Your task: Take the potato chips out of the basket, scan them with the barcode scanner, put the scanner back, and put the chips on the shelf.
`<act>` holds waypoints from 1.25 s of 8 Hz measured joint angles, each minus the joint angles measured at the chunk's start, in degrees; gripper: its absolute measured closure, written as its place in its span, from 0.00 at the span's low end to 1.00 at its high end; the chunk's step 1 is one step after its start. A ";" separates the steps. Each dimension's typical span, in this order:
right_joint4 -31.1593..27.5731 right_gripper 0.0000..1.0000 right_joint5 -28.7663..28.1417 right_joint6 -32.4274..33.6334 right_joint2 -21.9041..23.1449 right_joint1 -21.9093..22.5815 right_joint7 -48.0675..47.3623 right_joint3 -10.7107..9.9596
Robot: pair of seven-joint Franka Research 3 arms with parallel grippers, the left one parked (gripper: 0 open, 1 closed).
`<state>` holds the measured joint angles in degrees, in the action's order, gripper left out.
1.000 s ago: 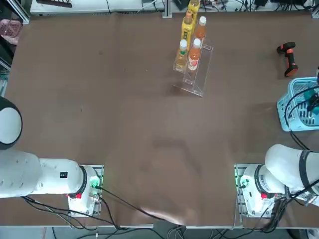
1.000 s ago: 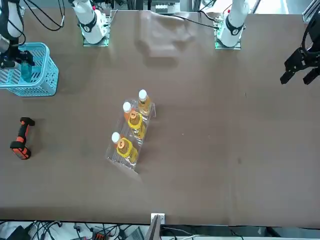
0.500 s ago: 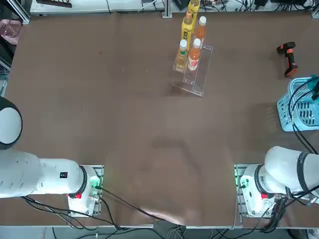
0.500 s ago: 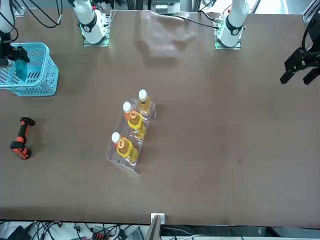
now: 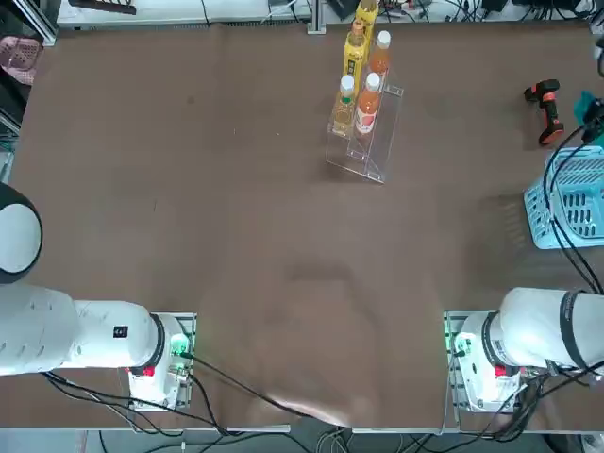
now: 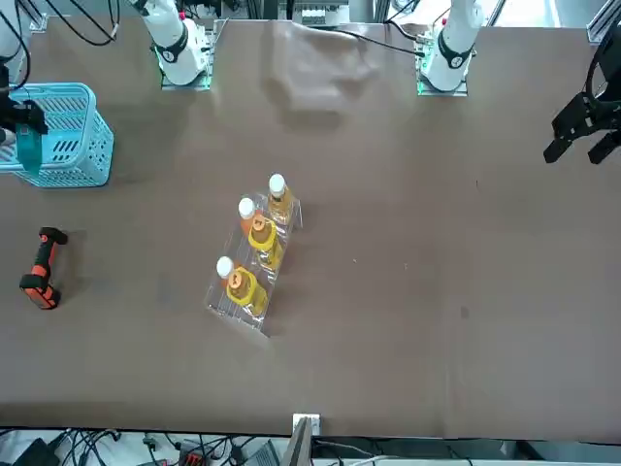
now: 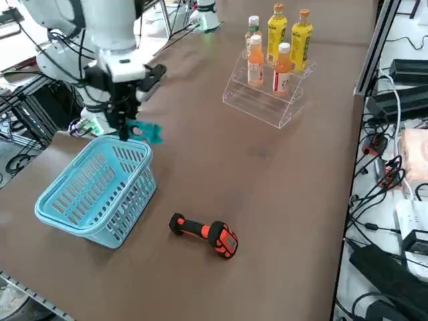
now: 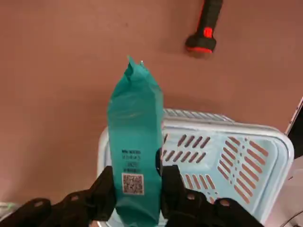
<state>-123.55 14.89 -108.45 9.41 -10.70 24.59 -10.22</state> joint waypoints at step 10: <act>-4.06 0.52 -6.38 -22.25 -18.22 15.47 -27.09 0.04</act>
<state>-127.61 8.51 -130.71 -8.82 4.77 -2.50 -10.18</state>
